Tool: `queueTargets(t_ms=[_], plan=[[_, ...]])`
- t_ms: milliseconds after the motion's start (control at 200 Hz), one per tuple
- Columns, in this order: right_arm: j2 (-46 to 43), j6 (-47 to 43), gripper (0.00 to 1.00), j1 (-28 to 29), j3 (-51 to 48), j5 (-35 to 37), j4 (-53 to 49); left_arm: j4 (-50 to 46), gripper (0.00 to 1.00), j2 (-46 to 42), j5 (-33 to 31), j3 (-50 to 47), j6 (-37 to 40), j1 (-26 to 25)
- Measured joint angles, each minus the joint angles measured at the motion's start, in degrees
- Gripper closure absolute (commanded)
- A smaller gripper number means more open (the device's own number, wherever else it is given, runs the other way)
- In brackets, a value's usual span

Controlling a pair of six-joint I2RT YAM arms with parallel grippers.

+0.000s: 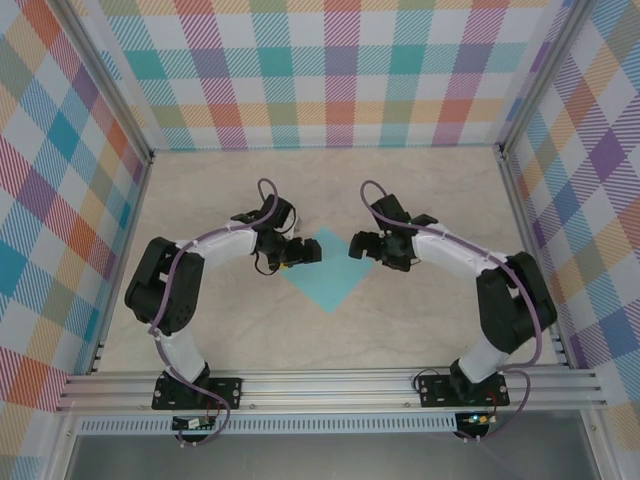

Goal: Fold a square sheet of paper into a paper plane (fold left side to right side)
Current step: Pick up the square sheet of paper from the center of the table.

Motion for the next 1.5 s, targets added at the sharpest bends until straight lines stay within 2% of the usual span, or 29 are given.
queueTargets(t_ms=[390,690,930,1090,1235,1300,1500], plan=[[14.29,1.68,0.0,3.98,8.52,3.19,-1.64,1.25,0.22,1.49,1.07,-1.77,-0.81,0.04],[16.06,2.08,0.02,6.14,10.99,4.66,-3.45,2.14,0.27,1.53,1.07,-2.38,-0.87,0.04],[16.06,3.26,0.05,8.31,11.39,1.46,-1.97,2.71,0.29,1.53,1.11,-2.64,-1.03,0.02],[16.11,3.32,0.14,9.16,11.5,-0.79,-1.36,2.84,0.29,1.53,1.25,-2.75,-1.09,0.04],[16.11,3.58,0.39,9.46,11.5,-2.49,-0.57,3.04,0.28,1.33,1.27,-2.93,-1.27,0.04],[16.11,3.17,0.48,9.62,11.5,-2.89,0.02,3.34,0.24,0.76,1.29,-3.39,-1.29,0.04],[12.07,0.04,0.65,8.9,7.52,-5.6,5.2,2.49,0.14,-6.36,1.29,-6.49,-1.46,1.05]])
